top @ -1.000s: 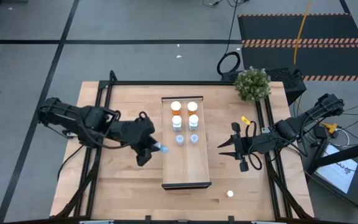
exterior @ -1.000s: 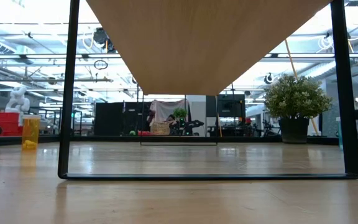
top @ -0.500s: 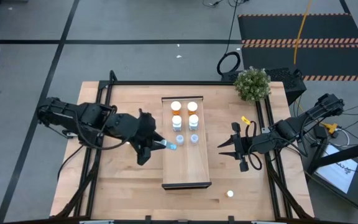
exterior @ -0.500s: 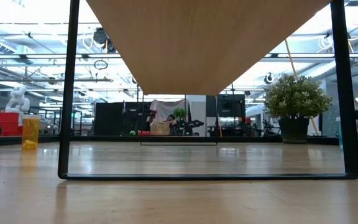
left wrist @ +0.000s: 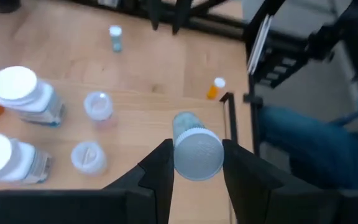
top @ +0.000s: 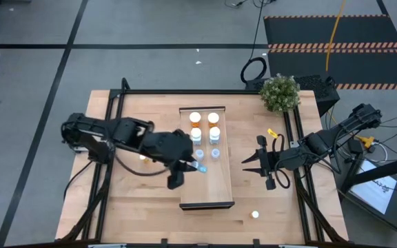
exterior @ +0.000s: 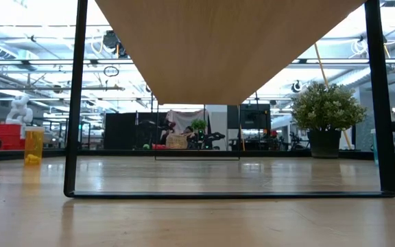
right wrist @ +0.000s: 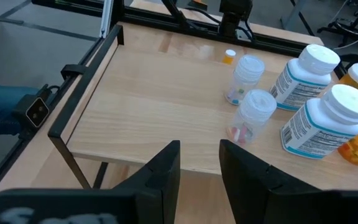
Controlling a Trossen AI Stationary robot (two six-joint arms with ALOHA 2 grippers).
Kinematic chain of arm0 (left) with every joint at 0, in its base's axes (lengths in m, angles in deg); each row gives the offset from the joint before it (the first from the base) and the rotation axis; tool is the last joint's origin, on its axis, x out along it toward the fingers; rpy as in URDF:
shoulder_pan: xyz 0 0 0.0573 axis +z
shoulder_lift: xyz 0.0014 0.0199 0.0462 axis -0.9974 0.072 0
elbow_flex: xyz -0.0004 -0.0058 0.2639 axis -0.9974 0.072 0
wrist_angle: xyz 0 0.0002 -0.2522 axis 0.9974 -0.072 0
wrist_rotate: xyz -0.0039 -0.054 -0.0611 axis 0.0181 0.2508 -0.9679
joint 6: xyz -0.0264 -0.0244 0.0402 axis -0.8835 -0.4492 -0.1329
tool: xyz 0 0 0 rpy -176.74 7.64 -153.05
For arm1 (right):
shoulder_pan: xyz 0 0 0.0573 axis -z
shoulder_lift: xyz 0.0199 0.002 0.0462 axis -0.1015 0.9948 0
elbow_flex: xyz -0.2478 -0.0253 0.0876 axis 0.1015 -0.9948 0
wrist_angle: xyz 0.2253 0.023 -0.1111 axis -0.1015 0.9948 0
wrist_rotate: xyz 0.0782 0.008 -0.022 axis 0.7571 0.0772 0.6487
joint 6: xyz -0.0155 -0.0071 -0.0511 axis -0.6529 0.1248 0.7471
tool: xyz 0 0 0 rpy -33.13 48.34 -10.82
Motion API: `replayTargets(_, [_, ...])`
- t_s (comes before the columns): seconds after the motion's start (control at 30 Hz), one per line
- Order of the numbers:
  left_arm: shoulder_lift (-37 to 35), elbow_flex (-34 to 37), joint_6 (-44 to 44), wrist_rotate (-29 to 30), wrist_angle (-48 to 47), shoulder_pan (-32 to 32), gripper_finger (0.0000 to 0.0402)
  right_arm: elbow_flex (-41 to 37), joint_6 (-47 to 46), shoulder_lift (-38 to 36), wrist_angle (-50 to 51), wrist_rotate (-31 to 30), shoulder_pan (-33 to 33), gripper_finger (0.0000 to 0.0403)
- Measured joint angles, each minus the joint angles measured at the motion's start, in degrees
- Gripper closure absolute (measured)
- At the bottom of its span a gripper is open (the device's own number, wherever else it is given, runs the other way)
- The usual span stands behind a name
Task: Pick and place medicine bottles onto shelf by color
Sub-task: Put the bottom blue pill bottle on the shelf
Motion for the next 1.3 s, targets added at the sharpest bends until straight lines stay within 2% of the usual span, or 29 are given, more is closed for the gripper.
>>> replayTargets(0.17, [5.72,-5.35,1.45,-0.33,-5.66,0.3,0.0277,0.0,0.0,0.0,0.25,0.01,0.0,0.0298])
replayTargets(0.5, [11.75,-6.08,1.86,0.05,-13.61,1.33,0.0277,0.0,0.0,0.0,0.33,0.02,0.0,0.0298])
replayTargets(0.7, [14.76,-6.08,3.0,1.74,-13.63,1.27,0.0277,0.0,-0.01,0.0,0.31,0.02,0.0,0.0298])
replayTargets(1.3, [17.39,-5.94,5.53,3.83,-16.04,1.27,0.0277,0.0,-0.02,-0.02,0.31,0.02,0.0,0.0298])
